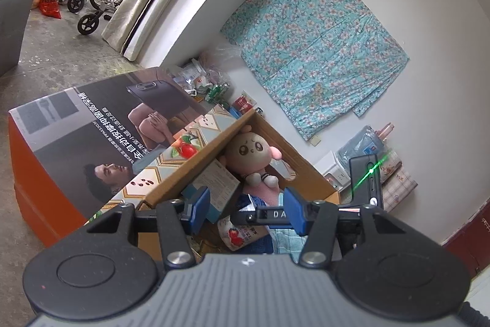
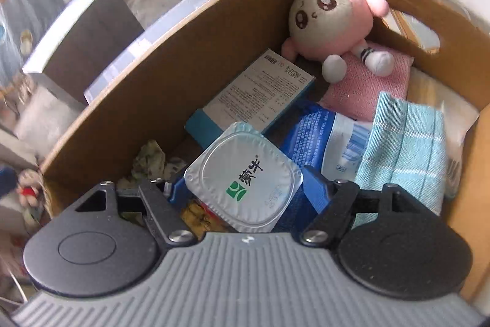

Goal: Organize soft objects
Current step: 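Lower the cup into the box with the right tool and open it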

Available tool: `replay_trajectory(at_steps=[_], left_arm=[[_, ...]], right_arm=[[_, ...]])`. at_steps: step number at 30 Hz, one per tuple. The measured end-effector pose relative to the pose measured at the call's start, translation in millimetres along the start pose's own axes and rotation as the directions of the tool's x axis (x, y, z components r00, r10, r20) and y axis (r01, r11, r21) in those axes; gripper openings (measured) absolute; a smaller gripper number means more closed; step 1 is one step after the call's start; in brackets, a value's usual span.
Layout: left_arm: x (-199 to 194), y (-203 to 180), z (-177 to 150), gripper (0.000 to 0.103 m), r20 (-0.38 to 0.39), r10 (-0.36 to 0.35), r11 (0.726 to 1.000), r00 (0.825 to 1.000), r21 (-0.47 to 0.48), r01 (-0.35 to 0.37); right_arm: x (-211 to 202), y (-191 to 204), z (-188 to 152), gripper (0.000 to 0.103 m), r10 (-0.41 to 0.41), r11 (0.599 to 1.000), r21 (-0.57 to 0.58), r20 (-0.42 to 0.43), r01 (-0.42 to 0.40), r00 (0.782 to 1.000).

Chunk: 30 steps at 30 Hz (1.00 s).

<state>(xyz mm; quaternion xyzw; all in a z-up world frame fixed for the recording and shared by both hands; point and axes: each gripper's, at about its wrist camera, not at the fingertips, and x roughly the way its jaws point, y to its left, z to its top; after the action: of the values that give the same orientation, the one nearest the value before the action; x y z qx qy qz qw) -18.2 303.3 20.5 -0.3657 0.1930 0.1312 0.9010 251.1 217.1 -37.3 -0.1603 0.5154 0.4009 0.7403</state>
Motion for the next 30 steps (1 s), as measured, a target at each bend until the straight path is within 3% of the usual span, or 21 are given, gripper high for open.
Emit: replay_trajectory(at_steps=[5,11,14,22,30], left_arm=[[-5,0,-1,0.053,0.016,0.015,1.0,1.0,0.007,-0.015],[-16,-5,-1,0.053,0.025,0.031,0.999,0.999,0.023,-0.031],[-23,-13,-2,0.054,0.044,0.023,0.999,0.999,0.04,-0.025],[-41,-27,-6,0.054,0.075,0.022,0.998,0.997,0.058,-0.027],[-55,-33,-6,0.055,0.097,0.023,0.997,0.995,0.07,-0.03]], right_arm=[[7,10,-3,0.075,-0.033,0.998,-0.056,-0.018,0.032,0.999],[-10,3,-10,0.075,0.011,1.0,0.01,-0.017,-0.011,1.0],[-21,-8,-16,0.077,0.055,0.997,0.059,0.015,-0.055,0.998],[-32,3,-18,0.077,0.029,0.999,0.04,0.106,-0.033,0.994],[-59,-16,-22,0.073,0.109,0.984,0.125,0.158,-0.13,0.981]])
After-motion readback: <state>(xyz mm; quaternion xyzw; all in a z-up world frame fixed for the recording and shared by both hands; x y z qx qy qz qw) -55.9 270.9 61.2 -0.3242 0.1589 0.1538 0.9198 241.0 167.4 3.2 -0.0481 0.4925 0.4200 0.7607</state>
